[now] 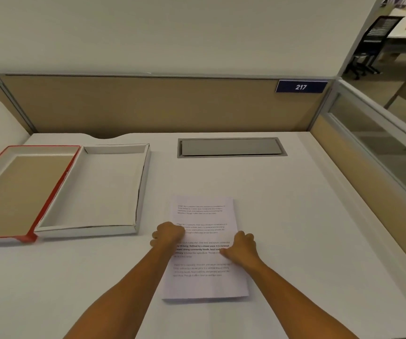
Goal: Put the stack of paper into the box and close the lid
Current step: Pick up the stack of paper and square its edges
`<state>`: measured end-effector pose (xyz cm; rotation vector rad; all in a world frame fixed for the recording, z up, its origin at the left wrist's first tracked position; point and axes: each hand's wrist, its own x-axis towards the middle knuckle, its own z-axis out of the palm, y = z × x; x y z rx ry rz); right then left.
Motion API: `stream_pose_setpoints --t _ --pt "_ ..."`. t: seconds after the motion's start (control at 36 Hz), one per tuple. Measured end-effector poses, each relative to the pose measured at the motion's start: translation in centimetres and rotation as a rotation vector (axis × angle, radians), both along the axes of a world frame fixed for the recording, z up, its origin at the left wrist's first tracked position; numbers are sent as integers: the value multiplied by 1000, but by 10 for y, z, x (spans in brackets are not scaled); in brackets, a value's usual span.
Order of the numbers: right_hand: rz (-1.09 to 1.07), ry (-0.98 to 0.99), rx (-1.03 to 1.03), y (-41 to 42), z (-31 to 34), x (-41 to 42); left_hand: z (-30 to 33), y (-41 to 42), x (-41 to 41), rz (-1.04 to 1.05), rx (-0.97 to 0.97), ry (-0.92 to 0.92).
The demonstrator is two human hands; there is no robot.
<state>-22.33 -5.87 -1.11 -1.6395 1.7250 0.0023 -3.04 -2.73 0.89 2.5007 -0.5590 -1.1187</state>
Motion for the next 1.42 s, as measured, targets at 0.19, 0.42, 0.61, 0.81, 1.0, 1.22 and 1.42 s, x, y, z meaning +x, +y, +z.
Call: stream_pose_setpoints --t 0.19,0.42,0.61,0.81,1.0,1.22,1.42 --pt "2 12 -21 0 -5 0 3 -5 -1 -2 -17 61" --pt "3 6 -26 -1 -5 -1 0 -8 4 112 -118 236" --pt "-1 -4 -23 -1 -5 -2 -1 -2 4 94 -269 301" --pt "3 -7 -24 -1 -4 -2 -4 10 13 -36 -408 233" --pt "3 -12 -19 -1 -5 -3 -4 14 10 -87 -460 318" --pt "-1 -94 -21 2 -14 -12 2 23 -4 -137 -598 201" --pt "-226 -699 75 -2 -10 -40 26 52 -16 -215 -799 223"
